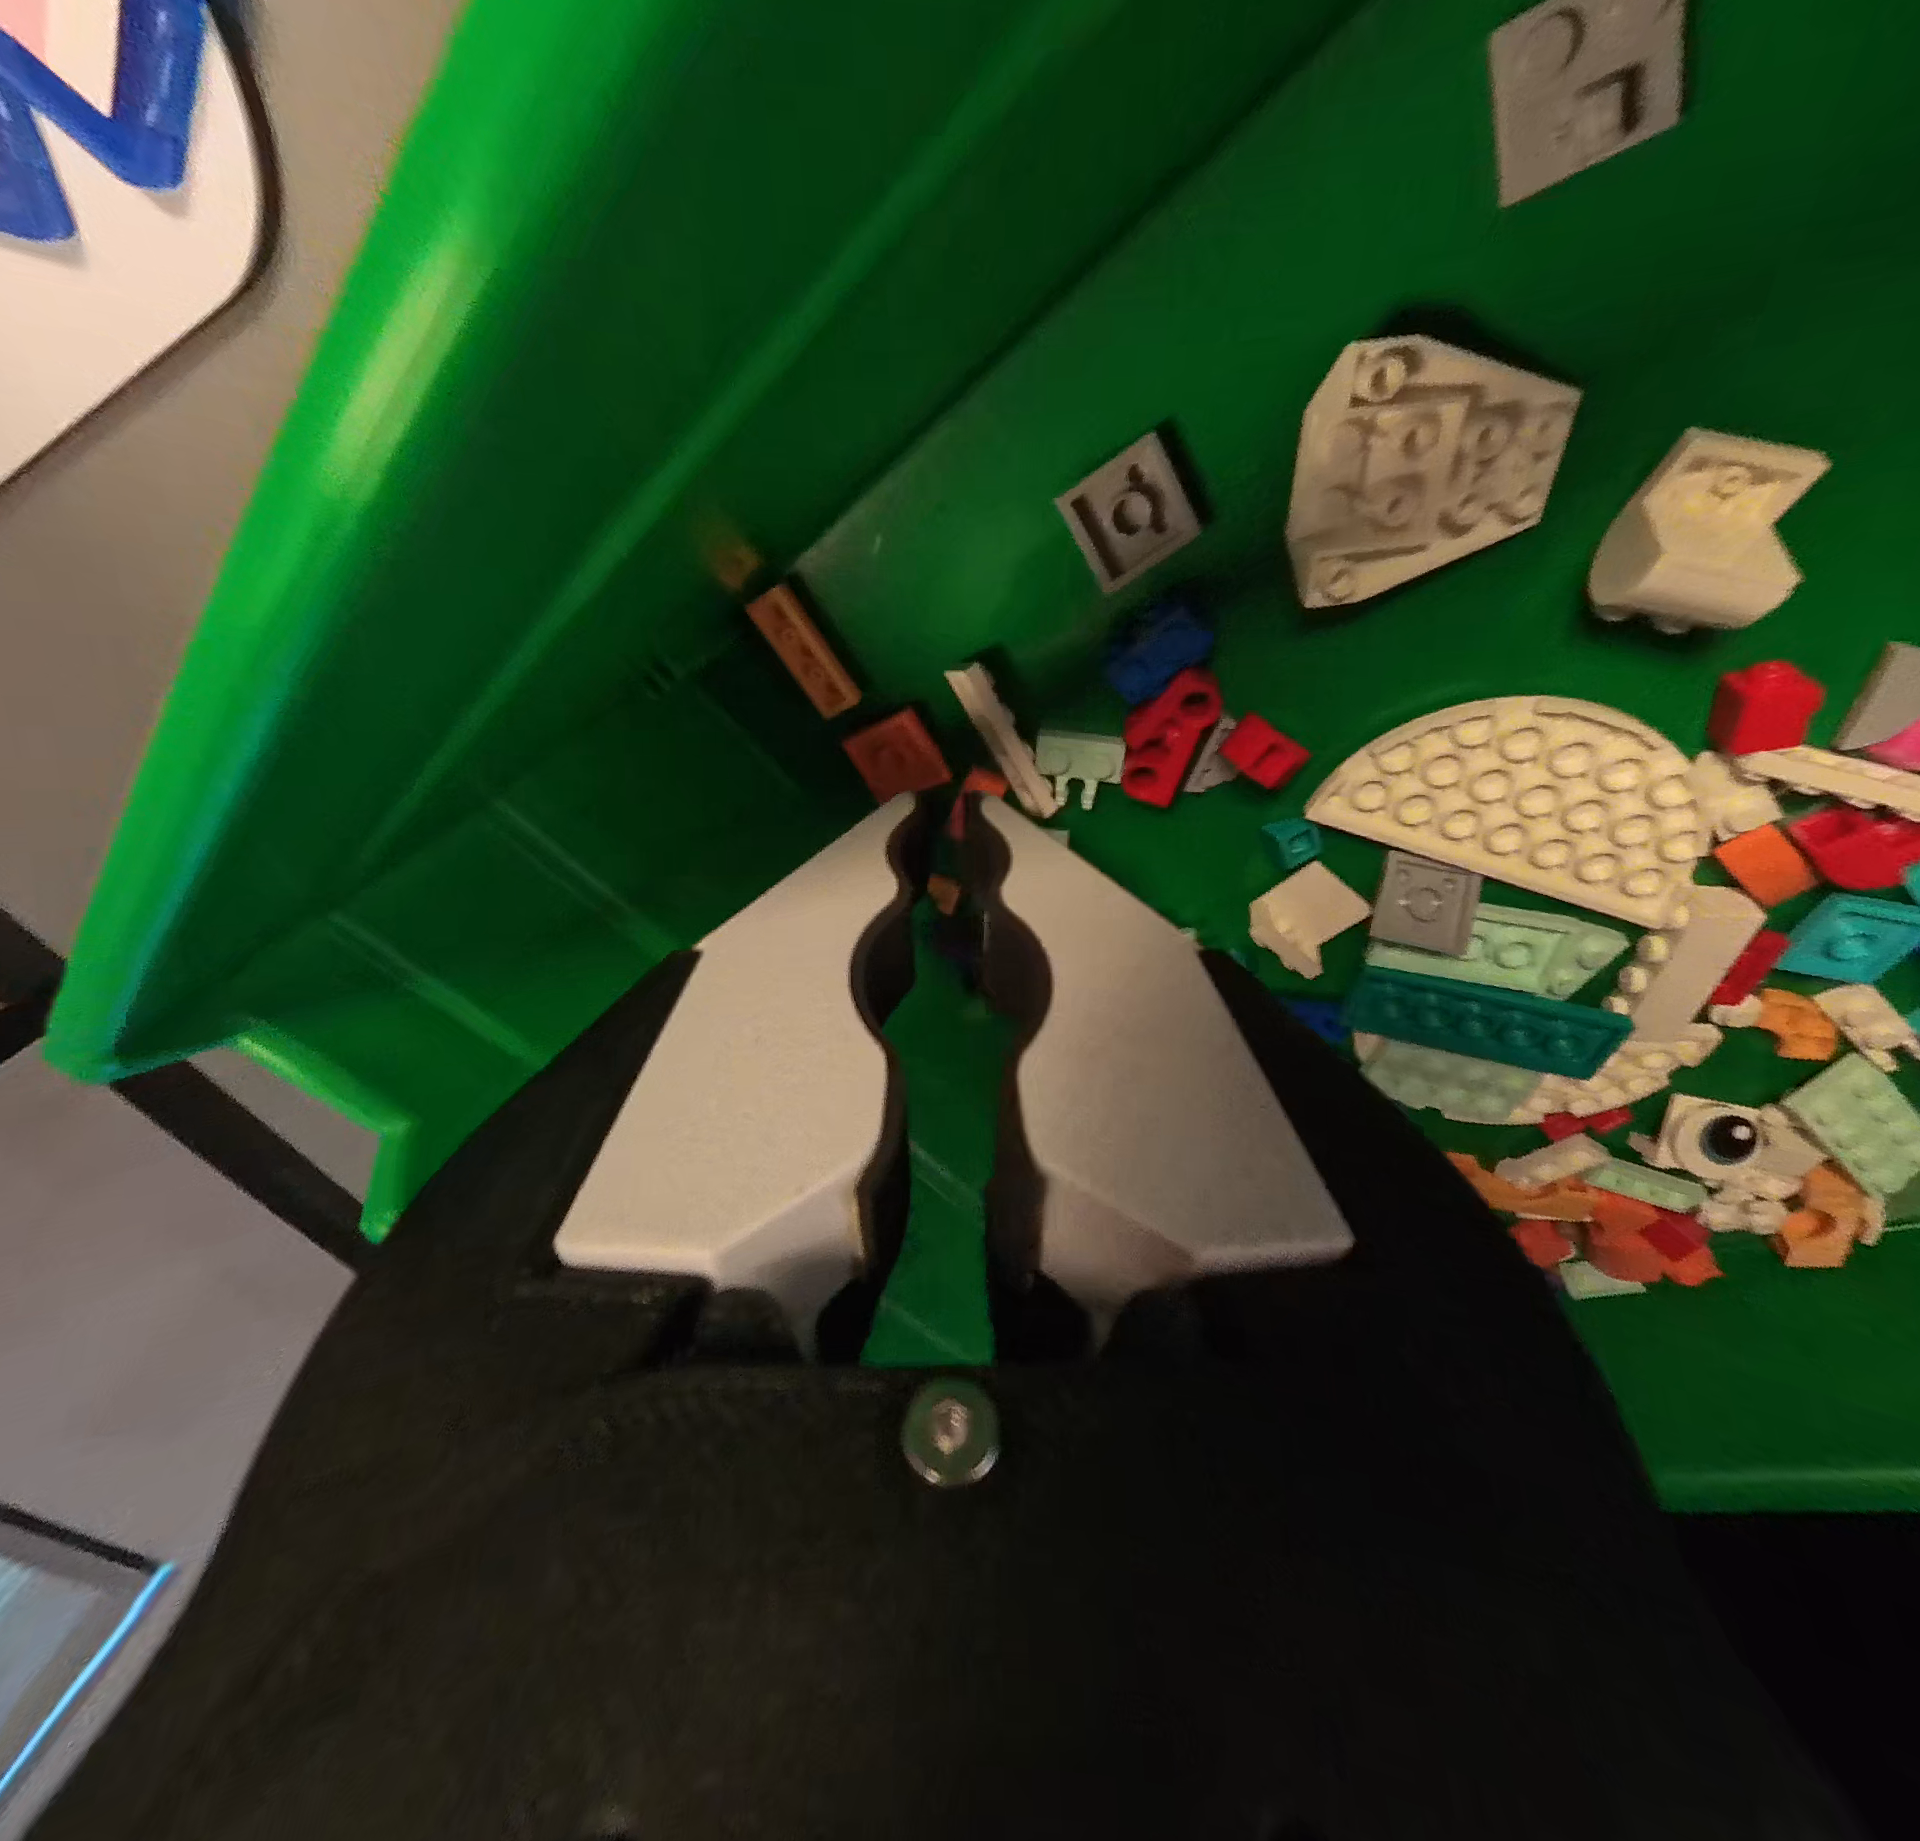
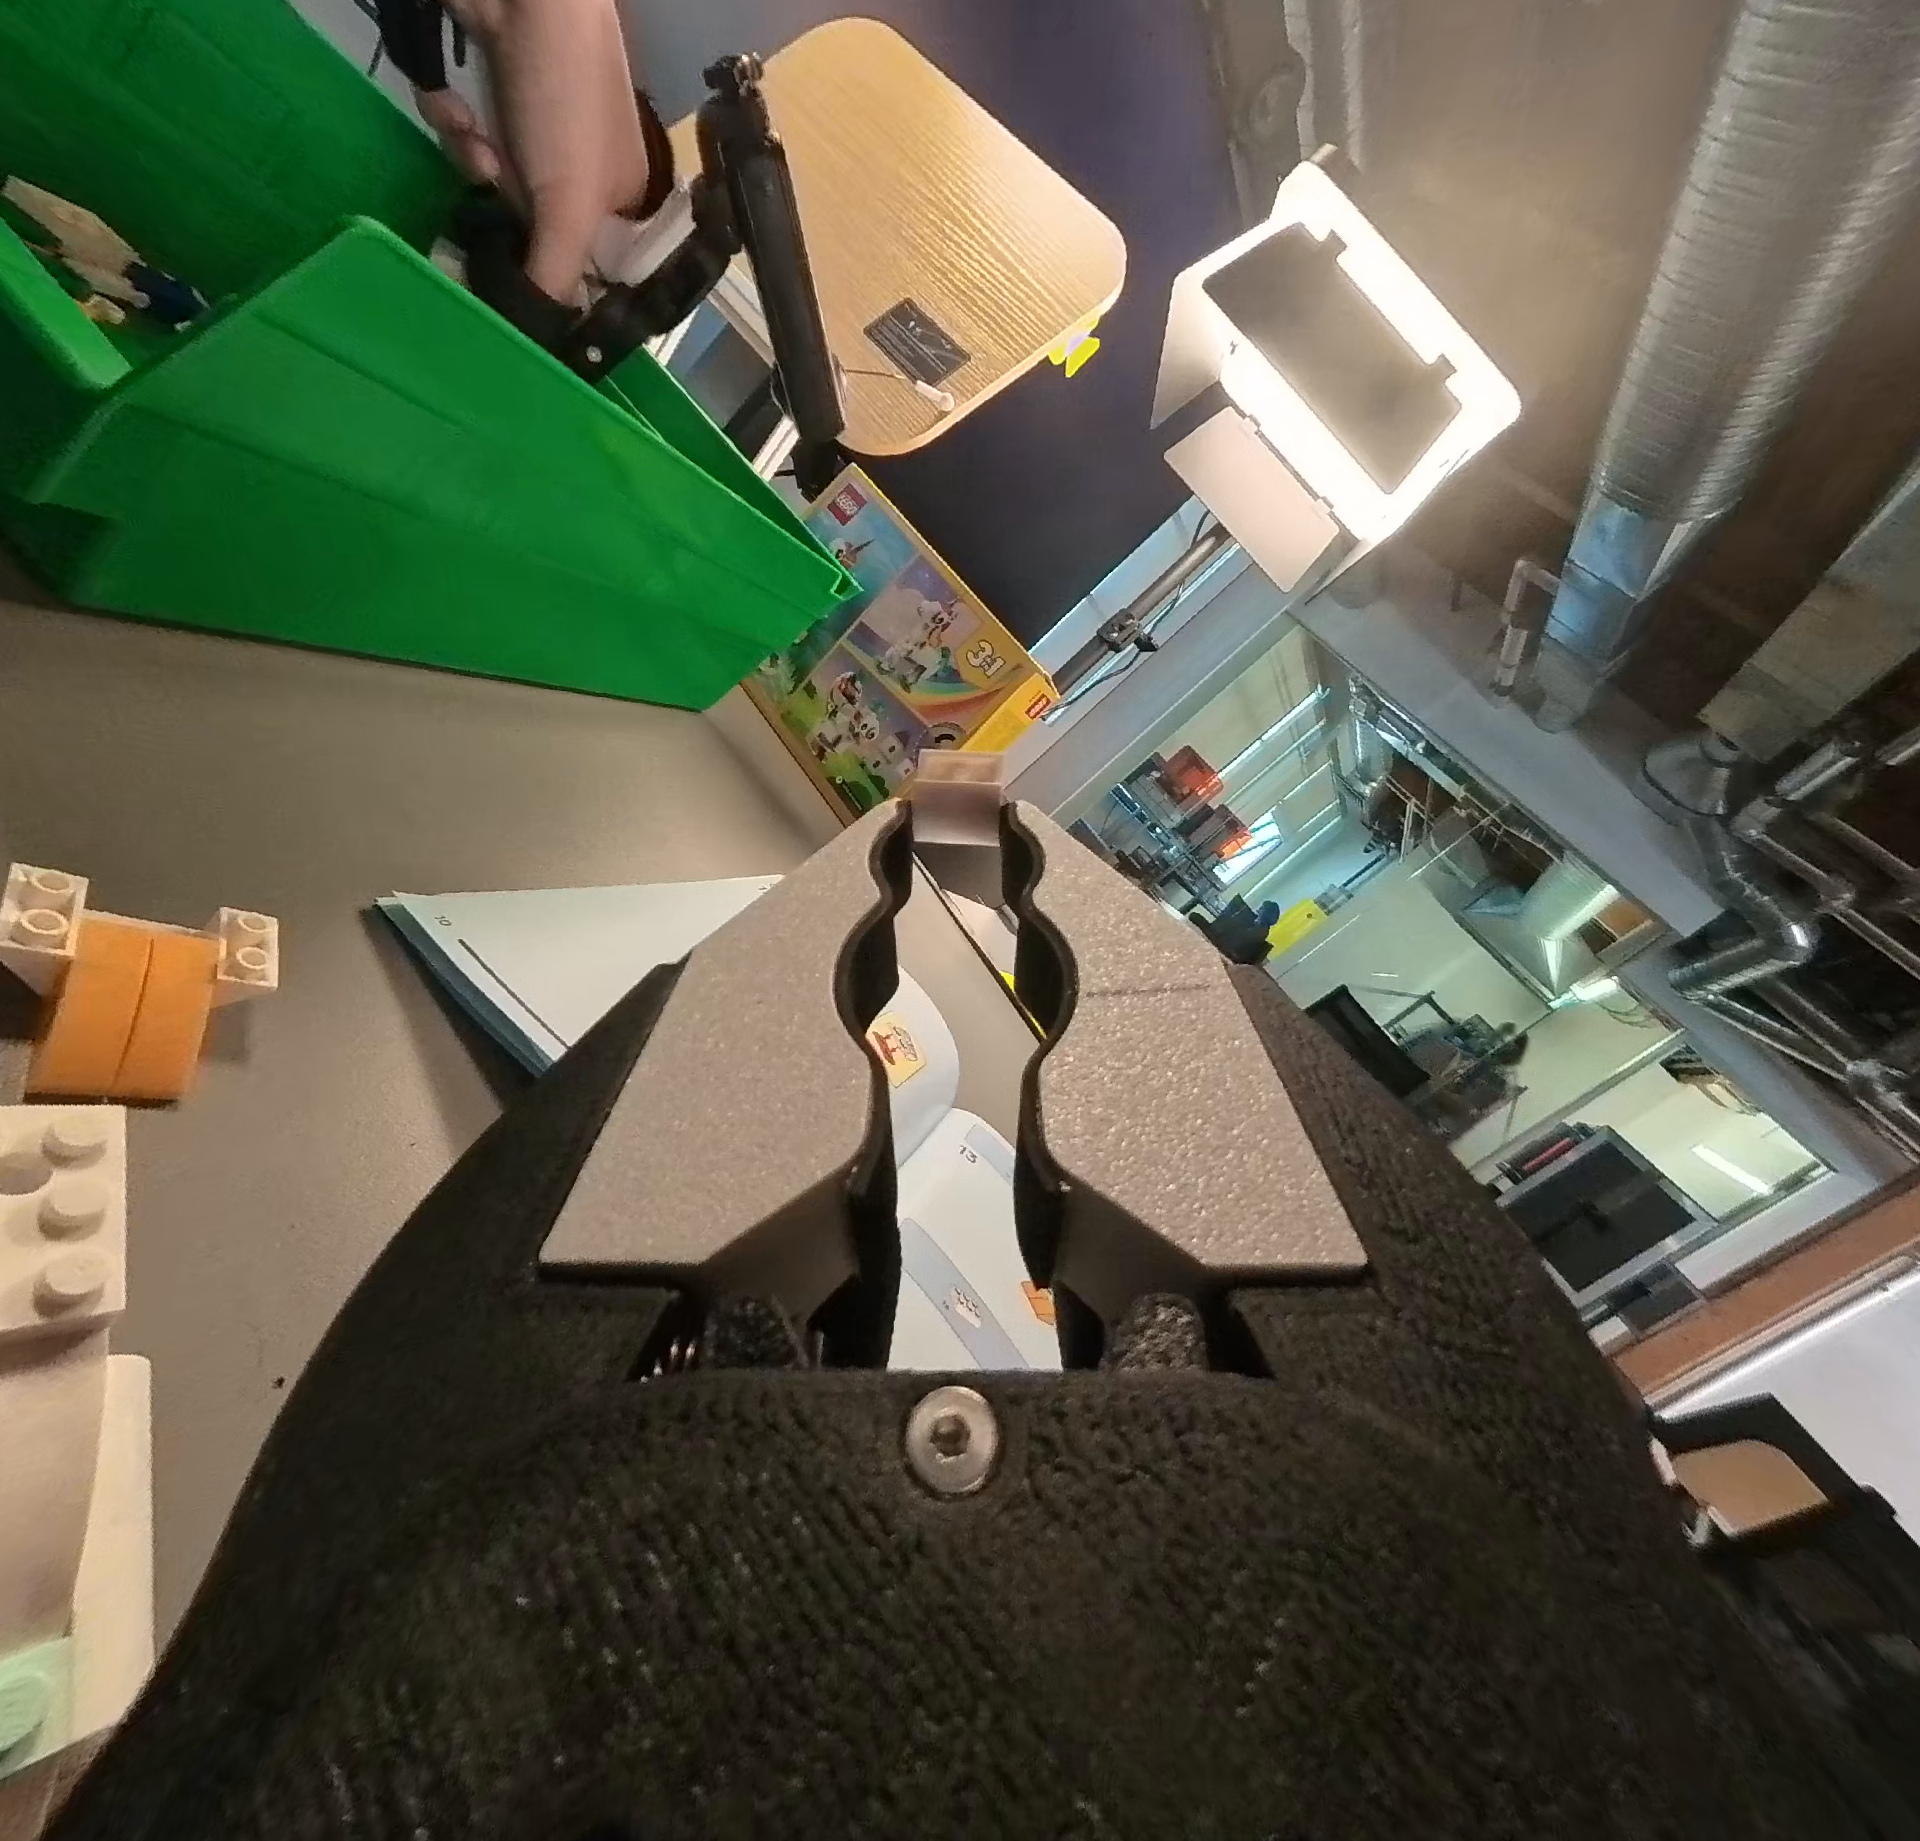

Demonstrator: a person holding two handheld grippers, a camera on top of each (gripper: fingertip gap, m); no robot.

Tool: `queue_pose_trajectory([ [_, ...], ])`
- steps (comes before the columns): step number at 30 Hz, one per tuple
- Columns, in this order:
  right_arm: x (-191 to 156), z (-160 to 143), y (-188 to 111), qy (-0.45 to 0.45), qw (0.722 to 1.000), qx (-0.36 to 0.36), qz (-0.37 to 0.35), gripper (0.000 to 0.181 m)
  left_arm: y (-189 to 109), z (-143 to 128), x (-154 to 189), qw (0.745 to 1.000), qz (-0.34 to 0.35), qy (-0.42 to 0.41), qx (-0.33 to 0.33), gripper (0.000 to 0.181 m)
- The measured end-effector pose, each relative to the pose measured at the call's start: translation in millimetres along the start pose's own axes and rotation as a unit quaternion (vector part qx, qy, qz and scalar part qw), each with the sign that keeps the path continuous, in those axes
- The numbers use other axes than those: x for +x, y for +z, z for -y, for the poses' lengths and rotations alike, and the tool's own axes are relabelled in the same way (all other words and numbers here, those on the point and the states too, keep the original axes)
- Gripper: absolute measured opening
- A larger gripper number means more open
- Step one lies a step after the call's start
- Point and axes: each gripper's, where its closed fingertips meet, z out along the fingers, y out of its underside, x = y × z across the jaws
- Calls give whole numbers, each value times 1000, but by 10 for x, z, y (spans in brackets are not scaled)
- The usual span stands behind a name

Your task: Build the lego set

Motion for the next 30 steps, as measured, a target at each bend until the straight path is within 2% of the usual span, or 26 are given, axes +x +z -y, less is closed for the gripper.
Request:
queue_pose_trajectory([
  [10, -10, -5, 5, -2, 1000, -1, 3, 15, 42, -20, 78, 999, -31, -21, -15, 19],
  [14, -14, -7, 8, -3, 1000, -1, 3, 15, 52, -22, 50, 999, -31, -25, -15, 8],
  [21, -43, 12, 10, -12, 1000, 2, 8, 15, 34, -39, 44, 1000, -26, -9, -6, 7],
  [25, -51, 15, 15, -13, 1000, 2, 10, 15, -272, 39, 93, 997, -14, 5, 79, 6],
  [28, -60, 20, 18, -15, 1000, 2, 12, 15, -684, 71, 354, 982, -19, 33, 187, 7],
  [30, -68, 26, 19, -16, 1000, 3, 13, 15, -978, 13, 639, 963, -30, 58, 263, 7],
])
